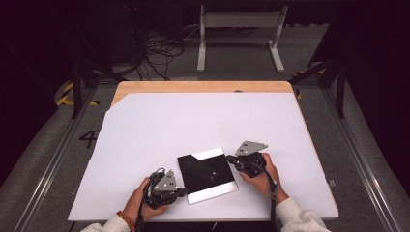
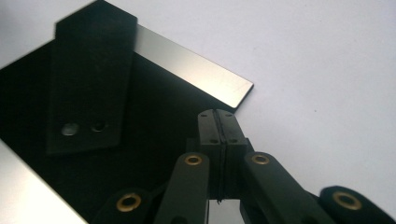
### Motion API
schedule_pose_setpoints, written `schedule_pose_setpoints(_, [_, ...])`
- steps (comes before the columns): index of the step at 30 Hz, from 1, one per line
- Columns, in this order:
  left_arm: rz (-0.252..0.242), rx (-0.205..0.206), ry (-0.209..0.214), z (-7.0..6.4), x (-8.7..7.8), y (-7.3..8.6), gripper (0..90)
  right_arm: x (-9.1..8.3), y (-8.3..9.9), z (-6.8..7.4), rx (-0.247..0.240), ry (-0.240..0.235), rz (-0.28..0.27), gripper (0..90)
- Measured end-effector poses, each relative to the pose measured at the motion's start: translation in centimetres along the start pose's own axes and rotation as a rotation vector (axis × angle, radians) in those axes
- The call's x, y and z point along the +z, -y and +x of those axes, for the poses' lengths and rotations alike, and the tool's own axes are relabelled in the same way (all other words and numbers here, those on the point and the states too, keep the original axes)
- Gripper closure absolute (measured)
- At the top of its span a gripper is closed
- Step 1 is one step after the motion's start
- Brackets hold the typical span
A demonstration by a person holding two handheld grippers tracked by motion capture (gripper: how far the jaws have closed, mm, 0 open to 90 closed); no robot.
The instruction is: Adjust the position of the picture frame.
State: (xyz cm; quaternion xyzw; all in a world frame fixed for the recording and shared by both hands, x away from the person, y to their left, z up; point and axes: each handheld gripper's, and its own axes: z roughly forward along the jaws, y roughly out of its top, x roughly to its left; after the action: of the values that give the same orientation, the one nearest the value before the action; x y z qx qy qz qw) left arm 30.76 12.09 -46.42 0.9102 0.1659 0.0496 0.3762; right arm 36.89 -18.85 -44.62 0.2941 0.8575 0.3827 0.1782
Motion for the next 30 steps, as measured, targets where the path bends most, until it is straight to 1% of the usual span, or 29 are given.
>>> schedule_pose_setpoints(1, [0.001, 0.007, 0.002, 0.1, 0.0, -0.1, 90.0, -0.2, 0.0, 0.1, -0.001, -0.005, -0.003, 90.0])
schedule_pose_setpoints(4, [-0.005, -0.004, 0.010, 0.1, 0.1, -0.1, 90.0, -0.9, 0.2, 0.6, -0.009, -0.017, 0.000, 90.0])
schedule_pose_setpoints(7, [-0.018, -0.009, 0.023, 0.3, 0.1, -0.1, 90.0, -2.0, 0.6, 1.3, -0.017, -0.027, -0.001, 90.0])
schedule_pose_setpoints(9, [-0.028, -0.007, 0.015, 0.5, -0.2, -0.3, 90.0, -2.9, 1.0, 1.7, -0.014, -0.037, -0.008, 90.0])
schedule_pose_setpoints(11, [-0.049, -0.015, 0.006, 1.0, -0.7, -0.5, 90.0, -3.6, 1.6, 2.3, -0.019, -0.048, -0.004, 90.0])
schedule_pose_setpoints(13, [-0.051, -0.019, -0.024, 1.9, -1.3, -0.5, 90.0, -4.1, 2.4, 3.0, -0.019, -0.057, 0.005, 90.0])
schedule_pose_setpoints(14, [-0.061, -0.035, -0.030, 2.3, -1.5, -0.4, 90.0, -4.3, 2.8, 3.4, -0.023, -0.063, 0.011, 90.0])
schedule_pose_setpoints(15, [-0.068, -0.054, -0.039, 2.9, -1.7, -0.3, 90.0, -4.4, 3.1, 3.6, -0.024, -0.067, 0.016, 90.0])
schedule_pose_setpoints(16, [-0.070, -0.053, -0.049, 3.3, -1.9, -0.3, 90.0, -4.6, 3.4, 3.9, -0.023, -0.071, 0.016, 90.0])
schedule_pose_setpoints(17, [-0.076, -0.064, -0.063, 3.9, -2.0, -0.3, 90.0, -4.7, 3.5, 4.1, -0.023, -0.072, 0.017, 90.0])
schedule_pose_setpoints(18, [-0.081, -0.077, -0.068, 4.3, -2.2, -0.3, 90.0, -4.8, 3.7, 4.4, -0.032, -0.075, 0.017, 90.0])
schedule_pose_setpoints(20, [-0.075, -0.078, -0.101, 5.4, -2.4, -0.4, 90.0, -5.2, 3.7, 4.7, -0.027, -0.081, 0.010, 90.0])
schedule_pose_setpoints(21, [-0.083, -0.098, -0.102, 5.9, -2.5, -0.4, 90.0, -5.2, 3.8, 4.9, -0.027, -0.084, 0.010, 90.0])
schedule_pose_setpoints(22, [-0.083, -0.098, -0.102, 5.9, -2.5, -0.4, 90.0, -5.2, 3.8, 4.9, -0.027, -0.084, 0.010, 90.0])
schedule_pose_setpoints(24, [-0.076, -0.113, -0.122, 7.1, -2.3, -0.5, 90.0, -5.0, 4.0, 5.3, -0.040, -0.083, 0.023, 90.0])
schedule_pose_setpoints(25, [-0.077, -0.127, -0.125, 7.7, -2.1, -0.6, 90.0, -4.9, 4.1, 5.4, -0.039, -0.085, 0.028, 90.0])
schedule_pose_setpoints(27, [-0.070, -0.128, -0.134, 8.4, -1.7, -0.9, 90.0, -4.7, 4.3, 5.6, -0.044, -0.086, 0.046, 90.0])
schedule_pose_setpoints(29, [-0.082, -0.149, -0.131, 9.1, -1.3, -1.2, 90.0, -4.7, 4.4, 5.6, -0.048, -0.086, 0.050, 90.0])
schedule_pose_setpoints(30, [-0.078, -0.141, -0.135, 9.3, -1.0, -1.4, 90.0, -4.7, 4.4, 5.6, -0.048, -0.085, 0.050, 90.0])
